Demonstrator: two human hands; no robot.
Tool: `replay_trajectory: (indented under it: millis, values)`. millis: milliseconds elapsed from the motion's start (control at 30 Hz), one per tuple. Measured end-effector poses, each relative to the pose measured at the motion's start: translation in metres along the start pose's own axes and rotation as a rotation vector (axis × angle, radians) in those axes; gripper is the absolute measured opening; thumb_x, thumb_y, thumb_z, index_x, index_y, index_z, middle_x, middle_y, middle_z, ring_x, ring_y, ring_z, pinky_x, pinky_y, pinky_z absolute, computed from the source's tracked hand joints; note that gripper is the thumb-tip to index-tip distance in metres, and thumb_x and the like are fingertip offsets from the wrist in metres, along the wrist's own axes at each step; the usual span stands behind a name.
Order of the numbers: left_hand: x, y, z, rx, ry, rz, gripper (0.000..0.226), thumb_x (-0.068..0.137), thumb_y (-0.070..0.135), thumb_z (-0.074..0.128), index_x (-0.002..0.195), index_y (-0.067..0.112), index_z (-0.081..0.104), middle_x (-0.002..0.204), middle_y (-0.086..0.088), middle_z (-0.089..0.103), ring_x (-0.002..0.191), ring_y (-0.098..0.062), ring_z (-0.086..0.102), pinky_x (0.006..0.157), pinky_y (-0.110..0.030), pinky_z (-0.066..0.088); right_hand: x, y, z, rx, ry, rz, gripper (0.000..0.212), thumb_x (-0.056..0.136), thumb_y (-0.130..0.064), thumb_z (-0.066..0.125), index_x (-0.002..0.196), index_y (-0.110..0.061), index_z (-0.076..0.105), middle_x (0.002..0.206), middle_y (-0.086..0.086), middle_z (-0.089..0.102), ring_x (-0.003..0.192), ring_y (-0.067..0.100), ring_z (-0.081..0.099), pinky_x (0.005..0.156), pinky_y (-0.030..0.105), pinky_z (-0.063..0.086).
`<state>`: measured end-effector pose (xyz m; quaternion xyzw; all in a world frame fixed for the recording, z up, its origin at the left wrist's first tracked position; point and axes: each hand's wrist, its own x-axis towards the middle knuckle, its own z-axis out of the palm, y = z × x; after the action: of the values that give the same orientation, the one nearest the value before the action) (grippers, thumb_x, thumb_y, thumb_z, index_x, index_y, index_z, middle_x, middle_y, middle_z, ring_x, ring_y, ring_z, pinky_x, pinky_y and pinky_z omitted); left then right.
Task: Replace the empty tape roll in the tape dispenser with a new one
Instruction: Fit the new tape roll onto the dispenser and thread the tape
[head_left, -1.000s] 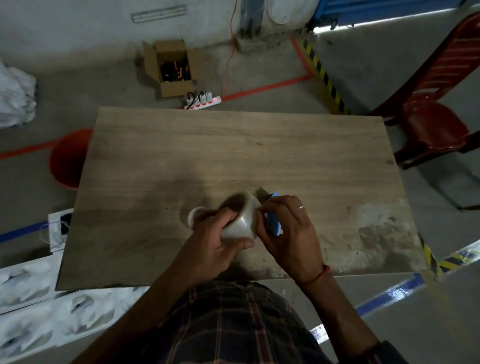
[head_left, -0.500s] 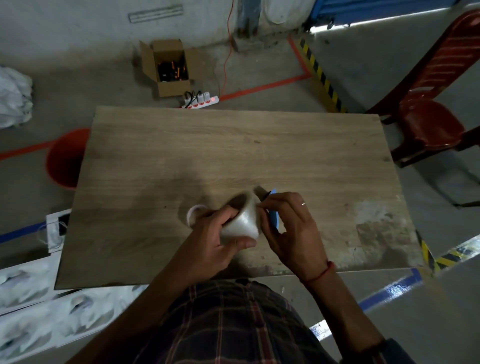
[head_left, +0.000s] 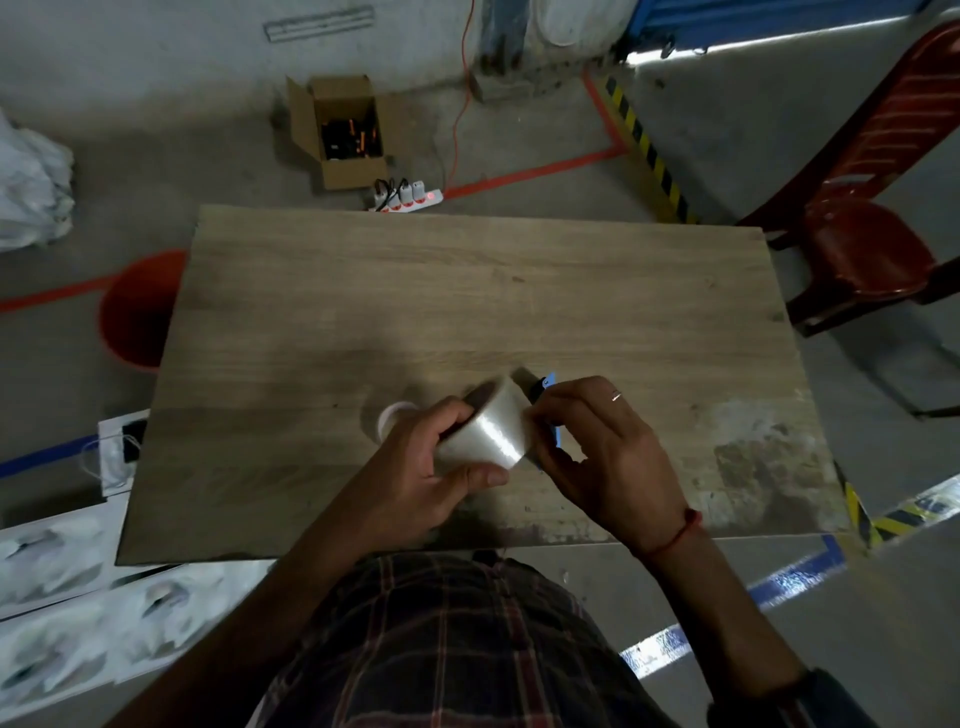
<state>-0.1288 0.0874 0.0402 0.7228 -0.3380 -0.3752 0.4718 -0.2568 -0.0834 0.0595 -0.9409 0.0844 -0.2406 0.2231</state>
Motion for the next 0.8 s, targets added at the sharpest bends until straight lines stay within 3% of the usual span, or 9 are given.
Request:
replay_trajectory:
  millis: [67, 133, 267, 367, 467, 533, 633, 700, 800]
  values:
    - [-0.001, -0.002, -0.001, 0.000, -0.013, -0.015, 0.055, 0.070, 0.067, 0.070, 0.111, 0.032, 0.060, 0.100, 0.008, 0.065, 0.096, -0.014, 0.062, 0.071, -0.027, 0.054, 0.001, -0.001, 0.000, -0.025, 0.008, -0.003, 0.009, 0.088, -0.010, 0.068, 0.087, -0.002, 0.070, 0.092, 0.010, 0.069, 0.086, 0.024, 0.067, 0.076, 0.034, 0.056]
    - [-0.002, 0.000, -0.002, -0.040, -0.025, -0.011, 0.053, 0.071, 0.062, 0.072, 0.111, 0.029, 0.061, 0.098, 0.003, 0.065, 0.088, -0.010, 0.065, 0.066, -0.019, 0.050, 0.003, -0.002, -0.002, 0.106, 0.011, 0.090, 0.009, 0.087, -0.010, 0.069, 0.087, -0.001, 0.069, 0.089, 0.010, 0.067, 0.082, 0.022, 0.065, 0.073, 0.033, 0.055]
    - [-0.004, 0.003, -0.003, -0.085, -0.037, -0.013, 0.048, 0.072, 0.055, 0.074, 0.106, 0.025, 0.061, 0.091, 0.007, 0.065, 0.079, -0.007, 0.064, 0.064, -0.016, 0.047, 0.006, -0.003, -0.004, 0.400, 0.035, 0.392, 0.009, 0.088, -0.014, 0.065, 0.085, -0.006, 0.068, 0.086, 0.003, 0.069, 0.079, 0.017, 0.067, 0.072, 0.030, 0.056]
    - [-0.005, 0.001, -0.005, -0.078, -0.040, -0.020, 0.045, 0.072, 0.055, 0.075, 0.103, 0.027, 0.061, 0.089, 0.009, 0.064, 0.078, -0.006, 0.063, 0.062, -0.016, 0.045, 0.010, -0.003, -0.006, 0.805, 0.007, 0.699, 0.011, 0.093, -0.006, 0.062, 0.087, -0.003, 0.070, 0.080, 0.000, 0.074, 0.073, 0.013, 0.071, 0.071, 0.025, 0.057]
    - [-0.008, -0.001, -0.007, -0.055, -0.032, -0.013, 0.046, 0.071, 0.059, 0.073, 0.106, 0.031, 0.060, 0.096, 0.007, 0.065, 0.086, -0.010, 0.064, 0.065, -0.022, 0.049, 0.008, 0.003, -0.012, 1.024, -0.020, 0.860, 0.032, 0.102, -0.017, 0.048, 0.094, 0.005, 0.069, 0.093, 0.017, 0.073, 0.088, 0.027, 0.071, 0.086, 0.041, 0.058]
    - [-0.009, -0.001, -0.008, -0.037, -0.022, -0.007, 0.049, 0.071, 0.061, 0.072, 0.108, 0.031, 0.060, 0.100, 0.008, 0.066, 0.093, -0.011, 0.064, 0.070, -0.032, 0.055, 0.004, 0.003, -0.014, 0.884, -0.043, 0.790, 0.030, 0.099, -0.026, 0.054, 0.101, 0.000, 0.069, 0.104, 0.014, 0.073, 0.101, 0.027, 0.070, 0.094, 0.047, 0.056]
    - [-0.009, -0.003, -0.004, 0.008, -0.027, 0.002, 0.053, 0.070, 0.069, 0.070, 0.111, 0.036, 0.059, 0.104, 0.011, 0.065, 0.104, -0.018, 0.060, 0.082, -0.044, 0.056, 0.000, -0.011, -0.009, 0.607, -0.113, 0.591, 0.040, 0.082, -0.039, 0.075, 0.110, -0.012, 0.065, 0.107, -0.001, 0.069, 0.101, 0.015, 0.068, 0.089, 0.032, 0.058]
    - [-0.009, -0.006, -0.003, 0.034, -0.015, 0.006, 0.056, 0.069, 0.076, 0.066, 0.110, 0.039, 0.058, 0.106, 0.007, 0.063, 0.106, -0.021, 0.058, 0.083, -0.048, 0.055, -0.001, -0.017, -0.002, 0.460, -0.072, 0.431, 0.035, 0.082, -0.035, 0.076, 0.105, -0.010, 0.066, 0.103, -0.001, 0.067, 0.093, 0.011, 0.066, 0.081, 0.024, 0.056]
    - [-0.009, -0.009, -0.005, 0.045, -0.011, 0.020, 0.059, 0.069, 0.077, 0.066, 0.111, 0.036, 0.058, 0.107, 0.007, 0.064, 0.107, -0.025, 0.058, 0.083, -0.052, 0.053, 0.000, -0.017, 0.005, 0.294, 0.042, 0.295, 0.007, 0.090, -0.011, 0.068, 0.093, -0.006, 0.071, 0.093, 0.003, 0.068, 0.087, 0.013, 0.064, 0.077, 0.025, 0.054]
